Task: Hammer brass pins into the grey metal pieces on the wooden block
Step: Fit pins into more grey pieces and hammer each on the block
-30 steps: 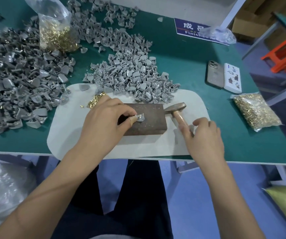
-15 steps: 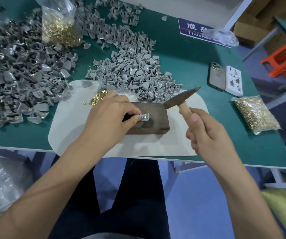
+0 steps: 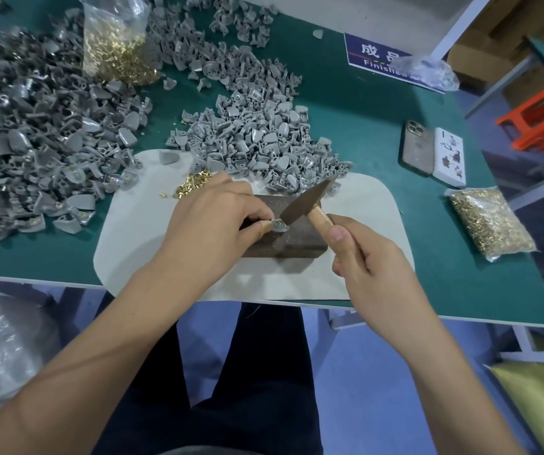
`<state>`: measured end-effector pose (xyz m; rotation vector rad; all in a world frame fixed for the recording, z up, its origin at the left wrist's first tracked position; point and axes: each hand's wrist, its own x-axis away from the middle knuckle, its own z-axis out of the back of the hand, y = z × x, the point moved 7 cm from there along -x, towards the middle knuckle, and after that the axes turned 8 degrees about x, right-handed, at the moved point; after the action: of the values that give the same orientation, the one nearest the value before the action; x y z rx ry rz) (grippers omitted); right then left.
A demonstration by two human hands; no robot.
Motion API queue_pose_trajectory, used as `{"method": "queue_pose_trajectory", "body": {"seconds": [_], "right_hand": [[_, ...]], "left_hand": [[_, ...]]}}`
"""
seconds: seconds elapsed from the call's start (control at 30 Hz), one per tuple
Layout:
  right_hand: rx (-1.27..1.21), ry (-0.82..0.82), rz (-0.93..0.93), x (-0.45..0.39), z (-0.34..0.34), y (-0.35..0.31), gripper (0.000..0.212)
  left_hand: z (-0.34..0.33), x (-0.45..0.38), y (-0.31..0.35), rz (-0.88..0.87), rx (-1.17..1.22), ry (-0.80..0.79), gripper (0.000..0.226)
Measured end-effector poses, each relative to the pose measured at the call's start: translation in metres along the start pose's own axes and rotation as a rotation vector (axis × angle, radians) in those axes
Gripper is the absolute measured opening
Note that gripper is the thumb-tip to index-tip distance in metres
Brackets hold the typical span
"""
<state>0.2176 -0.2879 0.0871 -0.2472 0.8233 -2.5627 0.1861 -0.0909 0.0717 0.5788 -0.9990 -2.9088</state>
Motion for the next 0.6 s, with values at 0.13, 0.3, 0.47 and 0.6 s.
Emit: {"method": "queue_pose_trajectory", "body": {"seconds": [0.13,0.3,0.47,0.6], "right_hand": [[0.052,-0.009,-0.004,0.001,-0.003,-0.001,0.027],[0.23,-0.063,-0.02,0.002,-0.003,-0.008,0.034],[0.271,-0.077,-0.026,-0.002,0.003,-0.013,0.031],[0.245,0.01,0.005,-0.004,0.015,-0.022,0.03]], "left_hand": [[-0.001,0.0,-0.001,0.006,0.003,0.003,0.005],[-0.003,0.001,-0.001,0.0,0.019,0.004,0.006],[-0.003,0.002,0.0,0.012,0.009,0.005,0.004],[-0.001,0.003,0.002,0.003,0.01,0.01,0.004]]}}
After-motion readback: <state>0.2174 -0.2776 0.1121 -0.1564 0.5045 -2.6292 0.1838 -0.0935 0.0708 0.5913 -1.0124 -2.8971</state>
